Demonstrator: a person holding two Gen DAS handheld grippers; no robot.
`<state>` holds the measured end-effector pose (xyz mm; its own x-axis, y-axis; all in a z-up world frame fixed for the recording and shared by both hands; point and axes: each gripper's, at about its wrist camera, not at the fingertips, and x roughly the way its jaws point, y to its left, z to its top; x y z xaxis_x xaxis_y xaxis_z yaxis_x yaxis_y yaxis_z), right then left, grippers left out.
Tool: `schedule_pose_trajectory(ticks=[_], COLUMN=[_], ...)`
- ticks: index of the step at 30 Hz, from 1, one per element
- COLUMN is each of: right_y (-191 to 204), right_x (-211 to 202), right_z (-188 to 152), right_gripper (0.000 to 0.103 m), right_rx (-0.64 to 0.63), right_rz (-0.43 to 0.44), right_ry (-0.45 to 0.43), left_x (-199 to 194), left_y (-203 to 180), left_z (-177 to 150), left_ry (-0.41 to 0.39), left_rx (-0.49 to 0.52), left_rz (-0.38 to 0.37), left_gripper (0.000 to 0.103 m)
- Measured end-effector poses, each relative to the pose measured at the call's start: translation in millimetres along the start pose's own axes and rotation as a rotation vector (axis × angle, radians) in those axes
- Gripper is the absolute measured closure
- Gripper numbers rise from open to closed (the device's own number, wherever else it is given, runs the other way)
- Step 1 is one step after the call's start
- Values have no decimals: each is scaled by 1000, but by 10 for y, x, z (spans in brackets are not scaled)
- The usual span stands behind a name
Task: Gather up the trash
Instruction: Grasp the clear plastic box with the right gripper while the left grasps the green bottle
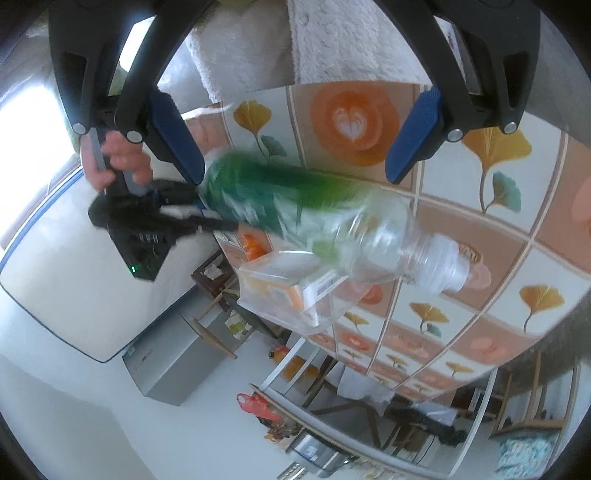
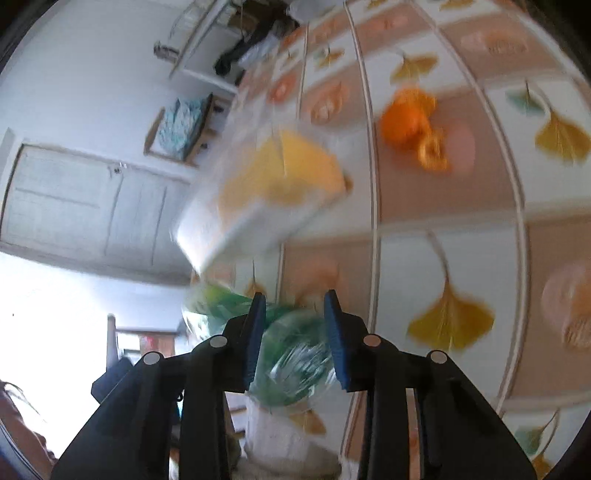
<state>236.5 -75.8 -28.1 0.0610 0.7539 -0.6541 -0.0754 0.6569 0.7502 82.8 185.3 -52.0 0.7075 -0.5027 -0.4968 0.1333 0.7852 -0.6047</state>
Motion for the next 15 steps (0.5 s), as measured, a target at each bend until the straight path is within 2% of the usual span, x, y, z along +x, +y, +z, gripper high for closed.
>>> schedule_pose_trajectory(ticks=[2,4,6,9,11,15], right_y=[45,105,140,163,227,289], right_x=[86,57,-57,-251,-203,177], right_z=[-175,-251,-234,-112,-19,-22], right_gripper=[71,71,71,71,70,70], right_rx=[-37,-86,-112,-99,-115,-127], right_rz=[-11,-37,-62,-41,-44,-27], right_ry=[61,62,8,-92,-114,-27], left_x=[-5,-14,-31,-53,-38,-16], left_y=[32,63,99,133,150,187], left_z=[-11,-28,-39,-53,-51,-50], left_ry=[8,14,18,15,17,28], left_rx=[-12,-24,-39,-54,-69,-107], left_rz=[0,4,5,-2,-13,-33], left_gripper=[9,9,9,9,9,9])
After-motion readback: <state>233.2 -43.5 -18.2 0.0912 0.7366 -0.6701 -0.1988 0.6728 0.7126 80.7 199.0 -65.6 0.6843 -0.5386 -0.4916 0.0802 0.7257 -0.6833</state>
